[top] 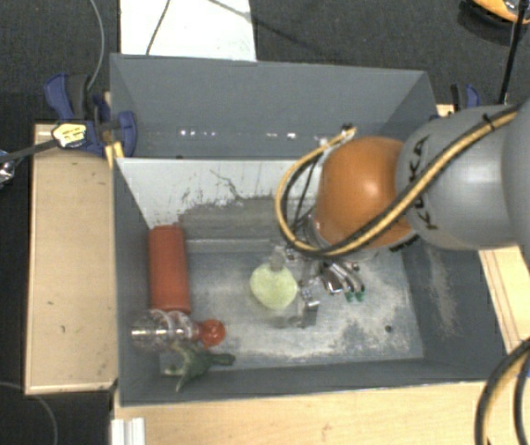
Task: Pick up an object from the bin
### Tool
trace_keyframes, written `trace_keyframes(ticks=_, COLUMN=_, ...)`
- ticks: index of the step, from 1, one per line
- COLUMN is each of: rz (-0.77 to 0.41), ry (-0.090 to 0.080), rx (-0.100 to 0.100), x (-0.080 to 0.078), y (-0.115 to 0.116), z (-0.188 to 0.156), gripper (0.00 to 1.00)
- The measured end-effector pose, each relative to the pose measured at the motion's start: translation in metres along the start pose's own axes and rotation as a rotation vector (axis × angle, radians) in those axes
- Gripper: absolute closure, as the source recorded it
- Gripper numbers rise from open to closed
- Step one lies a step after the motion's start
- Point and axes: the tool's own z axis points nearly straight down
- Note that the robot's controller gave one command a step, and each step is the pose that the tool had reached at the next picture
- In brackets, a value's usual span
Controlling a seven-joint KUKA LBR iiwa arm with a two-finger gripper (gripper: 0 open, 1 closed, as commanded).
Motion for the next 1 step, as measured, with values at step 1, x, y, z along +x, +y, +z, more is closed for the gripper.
trace_keyframes(ticks=1, rz=0.202, ry=-0.007, rx=-0.002, x=0.0047, y=0.0012, z=0.0152, gripper=1.00)
